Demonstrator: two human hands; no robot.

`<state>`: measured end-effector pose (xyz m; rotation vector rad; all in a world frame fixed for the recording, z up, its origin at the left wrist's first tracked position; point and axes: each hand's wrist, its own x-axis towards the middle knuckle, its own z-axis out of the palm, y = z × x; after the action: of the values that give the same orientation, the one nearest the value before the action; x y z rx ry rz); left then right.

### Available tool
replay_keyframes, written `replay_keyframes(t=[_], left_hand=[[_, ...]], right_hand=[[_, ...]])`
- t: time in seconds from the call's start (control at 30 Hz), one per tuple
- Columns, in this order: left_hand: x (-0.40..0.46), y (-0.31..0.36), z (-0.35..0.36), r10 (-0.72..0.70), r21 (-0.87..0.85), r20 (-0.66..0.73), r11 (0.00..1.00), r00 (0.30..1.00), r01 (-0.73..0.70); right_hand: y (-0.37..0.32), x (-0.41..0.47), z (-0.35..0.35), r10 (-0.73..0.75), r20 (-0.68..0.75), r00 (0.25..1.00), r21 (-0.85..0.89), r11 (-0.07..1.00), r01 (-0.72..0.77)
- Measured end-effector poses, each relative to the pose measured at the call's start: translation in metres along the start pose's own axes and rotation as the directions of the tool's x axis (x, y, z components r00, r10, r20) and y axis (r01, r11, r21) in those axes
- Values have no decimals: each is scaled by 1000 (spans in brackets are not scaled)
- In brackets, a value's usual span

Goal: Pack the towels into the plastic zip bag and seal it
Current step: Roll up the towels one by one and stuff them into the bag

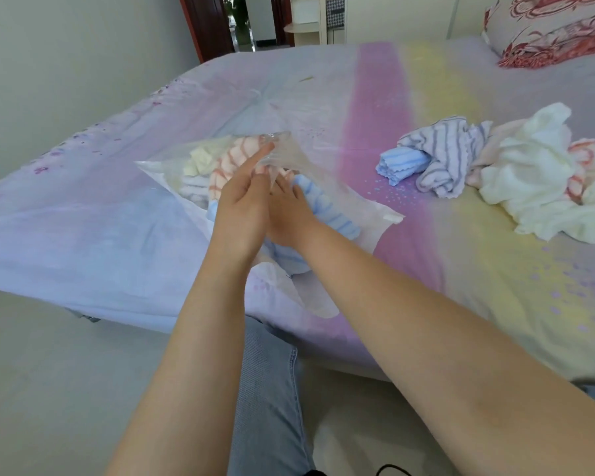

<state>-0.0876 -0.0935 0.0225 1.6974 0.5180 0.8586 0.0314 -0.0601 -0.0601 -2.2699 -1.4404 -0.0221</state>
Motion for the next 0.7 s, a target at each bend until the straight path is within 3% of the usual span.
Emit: replay_keyframes(t=[0.17,0.27,0.33,0.43,0.5,0.6,0.7], left_hand=[[1,-15,16,-58,9,-28,998,998,58],[2,-21,31,-100,16,-32,995,994,101],[4,-26,39,-116,20,-7,993,993,116],[8,-36,48,-103,56,50,993,993,100],[7,-38,54,-94,116,65,990,993,86],[7,-41,65,-35,209,74,978,997,18],[9,-44,74,-54,275,77,961,996,31]], right_hand=[[15,-89,-15,35,-382,923,324,941,98],[30,-142,-35,40,-677,735,335,906,260],[45,-153,-53,192,-754,629,469,828,308],[86,-135,-88,487,-698,526,655,730,195],[133,-110,-102,603,-575,553,711,703,-26],[196,-79,-102,678,-368,636,574,704,-419],[223,-65,-101,732,-168,661,504,640,-580]])
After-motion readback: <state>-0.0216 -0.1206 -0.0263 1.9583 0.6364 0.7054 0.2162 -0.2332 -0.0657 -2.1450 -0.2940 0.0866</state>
